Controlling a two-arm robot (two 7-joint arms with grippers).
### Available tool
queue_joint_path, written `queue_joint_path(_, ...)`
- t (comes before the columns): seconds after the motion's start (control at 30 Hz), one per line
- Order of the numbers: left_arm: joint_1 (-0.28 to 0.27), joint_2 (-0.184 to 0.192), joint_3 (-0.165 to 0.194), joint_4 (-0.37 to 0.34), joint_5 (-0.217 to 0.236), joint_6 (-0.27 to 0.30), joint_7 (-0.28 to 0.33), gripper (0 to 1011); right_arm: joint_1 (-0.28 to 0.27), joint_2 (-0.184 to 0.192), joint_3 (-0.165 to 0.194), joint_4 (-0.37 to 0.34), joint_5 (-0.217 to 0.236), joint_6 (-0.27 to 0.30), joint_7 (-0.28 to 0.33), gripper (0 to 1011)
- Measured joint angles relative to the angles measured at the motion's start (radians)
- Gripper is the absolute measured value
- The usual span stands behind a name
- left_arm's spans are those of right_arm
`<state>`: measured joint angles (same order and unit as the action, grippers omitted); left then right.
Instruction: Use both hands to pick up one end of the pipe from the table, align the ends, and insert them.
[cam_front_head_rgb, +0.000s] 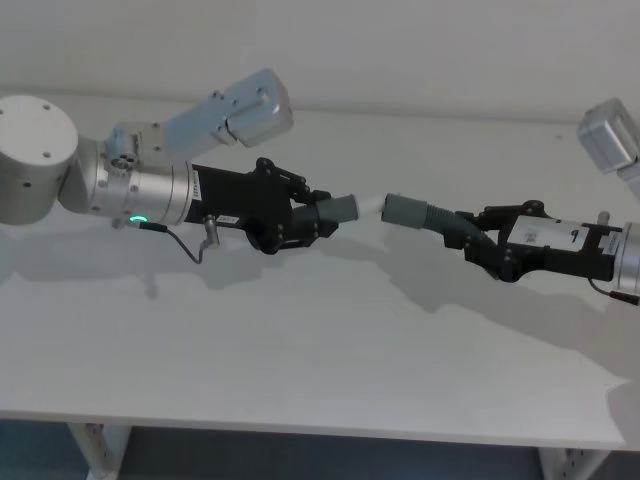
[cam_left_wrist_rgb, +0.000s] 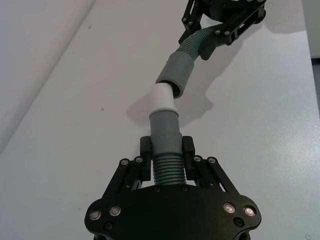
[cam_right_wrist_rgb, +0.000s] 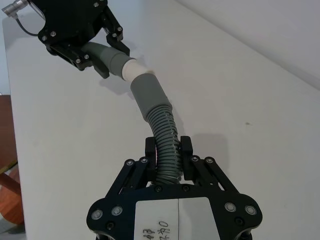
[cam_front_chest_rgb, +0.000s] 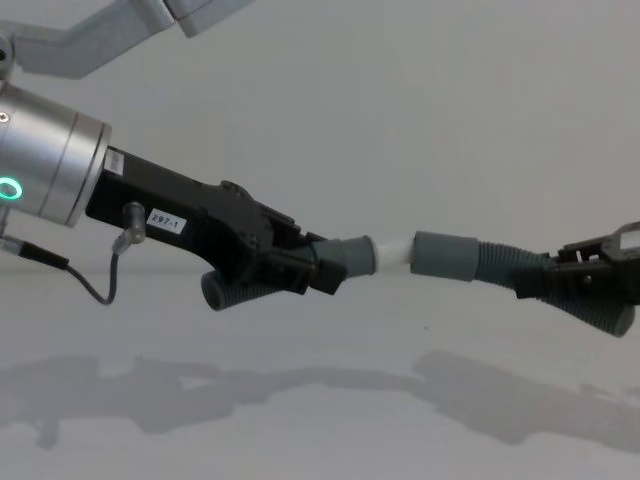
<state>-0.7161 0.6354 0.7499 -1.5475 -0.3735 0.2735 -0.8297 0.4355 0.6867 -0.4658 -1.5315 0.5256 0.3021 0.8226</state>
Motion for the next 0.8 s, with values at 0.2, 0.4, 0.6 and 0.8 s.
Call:
queue_joint_path(0.2, -0.005, -0.002, 0.006, 0.006, -0.006, 0.000, -0.005, 354, 0.010, -0.005, -0.006, 0.006, 0.005, 0.007, -0.005, 278)
queue_joint_path(0.4, -0.012, -0.006, 0.013, 0.016, -0.014, -0.003, -0.013, 354, 0.019, -0.009, -0.014, 0.010, 0.011, 0.015, -0.009, 278)
queue_joint_path(0.6, -0.017, -0.009, 0.018, 0.025, -0.019, -0.007, -0.017, 354, 0.026, -0.010, -0.021, 0.015, 0.014, 0.018, -0.010, 278)
queue_joint_path(0.8, -0.021, -0.011, 0.022, 0.031, -0.024, -0.010, -0.020, 353, 0.030, -0.010, -0.026, 0.018, 0.018, 0.020, -0.009, 278)
